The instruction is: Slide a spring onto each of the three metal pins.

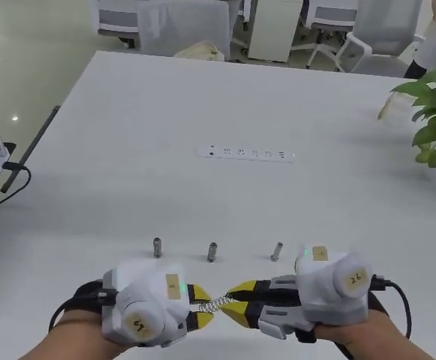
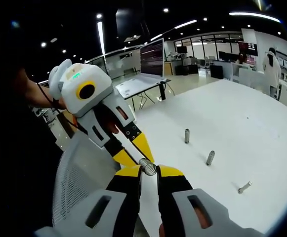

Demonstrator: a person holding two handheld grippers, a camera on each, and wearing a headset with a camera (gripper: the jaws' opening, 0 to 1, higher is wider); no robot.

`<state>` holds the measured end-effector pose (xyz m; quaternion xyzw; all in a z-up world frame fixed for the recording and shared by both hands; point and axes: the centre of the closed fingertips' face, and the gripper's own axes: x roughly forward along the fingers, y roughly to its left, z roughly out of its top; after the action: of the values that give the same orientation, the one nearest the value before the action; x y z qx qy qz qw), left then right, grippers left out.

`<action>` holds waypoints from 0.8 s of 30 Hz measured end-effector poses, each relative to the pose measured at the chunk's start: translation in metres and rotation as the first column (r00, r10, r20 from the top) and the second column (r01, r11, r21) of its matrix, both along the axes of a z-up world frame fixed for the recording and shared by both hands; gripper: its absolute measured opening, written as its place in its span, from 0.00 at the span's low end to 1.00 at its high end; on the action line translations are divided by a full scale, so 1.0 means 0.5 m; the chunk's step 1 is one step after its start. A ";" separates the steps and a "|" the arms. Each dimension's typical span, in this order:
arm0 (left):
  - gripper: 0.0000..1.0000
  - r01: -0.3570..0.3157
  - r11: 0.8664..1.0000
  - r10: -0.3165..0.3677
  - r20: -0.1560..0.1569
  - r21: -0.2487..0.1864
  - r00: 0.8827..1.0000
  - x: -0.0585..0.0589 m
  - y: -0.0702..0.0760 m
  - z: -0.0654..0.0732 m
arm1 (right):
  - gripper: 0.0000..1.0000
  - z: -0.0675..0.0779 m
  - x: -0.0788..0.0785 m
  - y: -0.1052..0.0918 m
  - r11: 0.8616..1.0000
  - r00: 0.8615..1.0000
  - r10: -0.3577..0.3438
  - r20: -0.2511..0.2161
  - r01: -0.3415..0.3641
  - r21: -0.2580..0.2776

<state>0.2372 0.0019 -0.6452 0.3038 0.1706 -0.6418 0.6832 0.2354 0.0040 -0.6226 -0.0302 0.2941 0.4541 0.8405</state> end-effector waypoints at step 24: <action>0.02 -0.066 0.989 0.053 -0.097 -0.130 0.994 0.016 -0.040 0.025 | 0.18 0.012 0.006 -0.027 0.893 0.945 0.326 0.016 -0.302 -0.334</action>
<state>0.2451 -0.0180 -0.6328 0.2223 0.1682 -0.6444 0.7120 0.2386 -0.0097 -0.6164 -0.2325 0.3264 0.5273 0.7493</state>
